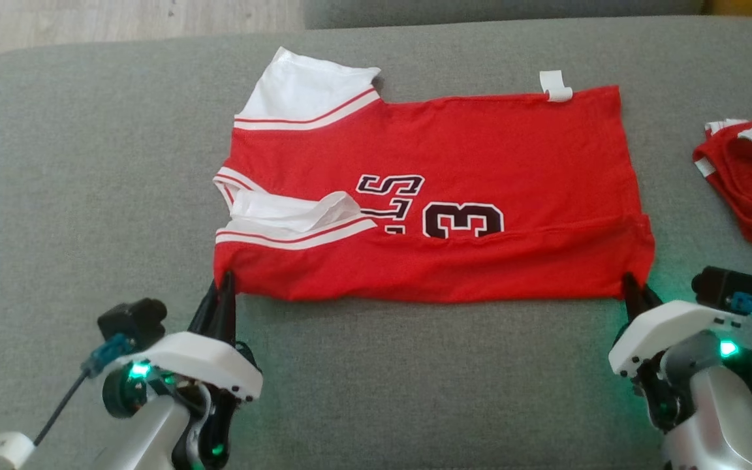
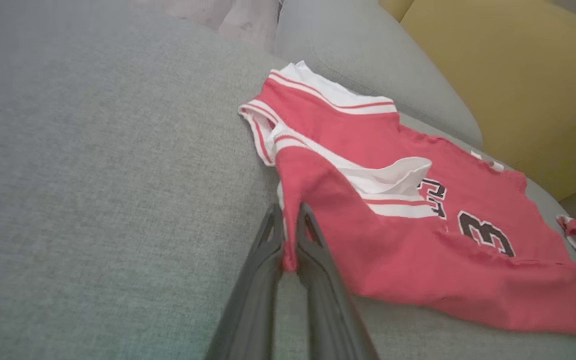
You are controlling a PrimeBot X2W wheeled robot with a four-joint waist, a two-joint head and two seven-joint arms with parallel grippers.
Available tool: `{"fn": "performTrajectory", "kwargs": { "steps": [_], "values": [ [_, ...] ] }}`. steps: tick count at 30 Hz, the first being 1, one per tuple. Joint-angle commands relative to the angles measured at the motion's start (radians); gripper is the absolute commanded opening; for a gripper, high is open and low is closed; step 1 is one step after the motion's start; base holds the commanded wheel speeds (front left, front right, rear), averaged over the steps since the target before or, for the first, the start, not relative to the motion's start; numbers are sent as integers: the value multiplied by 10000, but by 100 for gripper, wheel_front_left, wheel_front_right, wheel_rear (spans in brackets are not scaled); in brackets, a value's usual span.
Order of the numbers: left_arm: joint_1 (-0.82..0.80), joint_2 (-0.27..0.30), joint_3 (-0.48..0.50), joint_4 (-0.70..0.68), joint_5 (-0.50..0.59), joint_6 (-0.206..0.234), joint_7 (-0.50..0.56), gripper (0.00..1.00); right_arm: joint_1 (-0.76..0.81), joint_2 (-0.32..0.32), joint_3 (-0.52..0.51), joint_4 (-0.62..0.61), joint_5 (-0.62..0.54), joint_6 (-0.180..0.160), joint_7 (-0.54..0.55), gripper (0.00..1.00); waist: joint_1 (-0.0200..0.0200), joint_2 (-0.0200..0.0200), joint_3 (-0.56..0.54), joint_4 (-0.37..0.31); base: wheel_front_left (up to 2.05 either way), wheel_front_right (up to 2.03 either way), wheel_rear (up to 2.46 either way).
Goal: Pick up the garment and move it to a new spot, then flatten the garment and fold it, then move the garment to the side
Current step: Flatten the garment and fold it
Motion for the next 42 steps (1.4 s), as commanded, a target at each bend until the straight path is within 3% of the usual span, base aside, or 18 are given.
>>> {"fn": "performTrajectory", "kwargs": {
  "steps": [1,10,18,23,28,30,31,32,33,34,35,39,42],
  "values": [
    [-392,348,524,-485,122,78,-161,0,-291,-43,295,-4,271,65,-173,0,0,-1,-130,66,0,0,0],
    [-46,1219,608,-2258,334,394,142,0,-388,-43,113,-545,827,65,-226,0,0,-1,-778,191,0,0,0],
    [1522,2309,191,-4330,400,1086,1109,0,1502,-43,-1,-2335,785,65,731,0,0,-1,-1112,223,0,0,0],
    [2385,2382,207,-4596,267,1417,945,0,2444,-43,-101,-3023,824,65,715,0,0,-1,-1153,211,0,0,0],
    [2962,2052,169,-4064,224,1495,384,0,3171,-43,-168,-3360,924,65,629,1,0,-1,-1132,150,0,0,0],
    [3020,1907,184,-3755,185,1458,206,0,3308,-43,-161,-3410,958,65,577,19,0,-1,-1101,127,0,0,0],
    [3012,1883,168,-3593,202,1424,156,0,3349,-43,-169,-3427,966,65,539,38,0,-1,-1081,113,0,0,0],
    [2980,1865,153,-3460,236,1390,106,7,3379,-43,-177,-3439,936,65,499,100,0,-1,-1059,102,0,0,0],
    [2939,1841,149,-3355,258,1354,54,47,3395,-43,-193,-3445,917,65,463,100,0,-1,-1038,91,0,0,0],
    [2884,1834,145,-3272,288,1325,20,95,3405,-43,-221,-3451,895,65,429,100,0,-1,-1018,78,0,0,0],
    [2810,1845,140,-3223,324,1296,10,100,3410,-43,-249,-3466,865,65,405,100,0,-1,-990,63,0,0,0],
    [2254,2146,183,-3301,594,1176,114,100,3293,-43,-403,-3720,746,65,383,100,0,-1,-812,-12,0,0,0],
    [996,2858,411,-3643,1033,1045,604,100,2782,-43,-583,-4284,411,65,426,100,0,-1,-550,-90,0,0,0]
  ]
}}
